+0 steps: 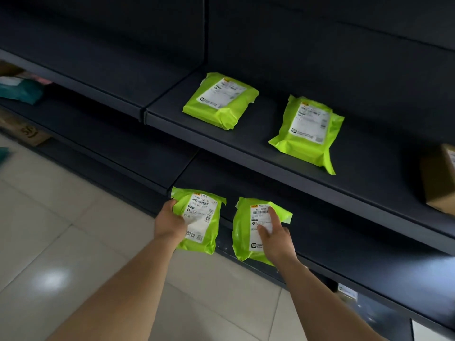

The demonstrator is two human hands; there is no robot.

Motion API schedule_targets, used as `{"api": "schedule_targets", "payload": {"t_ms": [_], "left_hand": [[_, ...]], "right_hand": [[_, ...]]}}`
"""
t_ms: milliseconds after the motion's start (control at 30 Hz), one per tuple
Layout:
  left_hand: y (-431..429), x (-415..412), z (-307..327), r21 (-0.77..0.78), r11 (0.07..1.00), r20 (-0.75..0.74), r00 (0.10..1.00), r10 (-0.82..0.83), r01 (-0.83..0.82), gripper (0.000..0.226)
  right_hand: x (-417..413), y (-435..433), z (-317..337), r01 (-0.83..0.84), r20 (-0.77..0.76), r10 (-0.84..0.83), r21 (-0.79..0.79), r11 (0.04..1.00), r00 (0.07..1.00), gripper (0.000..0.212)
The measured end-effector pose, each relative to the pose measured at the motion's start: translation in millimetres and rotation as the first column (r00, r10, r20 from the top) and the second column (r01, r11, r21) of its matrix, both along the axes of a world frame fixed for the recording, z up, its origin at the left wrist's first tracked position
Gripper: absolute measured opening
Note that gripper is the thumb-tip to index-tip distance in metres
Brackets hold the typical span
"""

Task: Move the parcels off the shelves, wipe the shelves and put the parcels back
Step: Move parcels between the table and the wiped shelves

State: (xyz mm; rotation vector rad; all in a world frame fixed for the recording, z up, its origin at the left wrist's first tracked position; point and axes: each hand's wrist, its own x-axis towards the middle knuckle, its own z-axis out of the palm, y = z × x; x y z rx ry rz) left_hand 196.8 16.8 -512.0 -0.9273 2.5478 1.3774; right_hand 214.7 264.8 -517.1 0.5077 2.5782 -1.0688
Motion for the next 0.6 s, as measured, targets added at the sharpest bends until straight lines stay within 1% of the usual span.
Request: {"api": "schedule_targets", "payload": {"t_ms": [133,267,400,467,600], "left_hand": [[-5,-38,-37,-0.024,0.999,-0.001,1.0,-0.029,0.029,0.056],[-11,-76,-71,-0.003,0.997,-0.01,0.997,-0.081,0.081,0.054],[-17,-108,-106,0.013,0.991,-0.026,0.991,-0.133,0.134,0.052],[-20,-128,-129,0.03,0.985,-0.029,0.985,-0.168,0.168,0.054],[-22,-153,-147,0.01,0.984,-0.034,0.984,-0.177,0.177,0.061]], "right_hand": [[-26,-4,-39,0.044,-0.014,-0.044,0.021,0.999,0.999,0.059],[-50,-12,-70,0.087,-0.042,-0.085,0.045,0.995,0.995,0.059],[-70,-24,-105,0.155,-0.076,-0.153,0.031,0.987,0.985,0.058],[-82,-32,-129,0.198,-0.1,-0.194,0.033,0.98,0.976,0.058],[-97,-35,-145,0.236,-0.125,-0.23,0.035,0.971,0.965,0.058]]}}
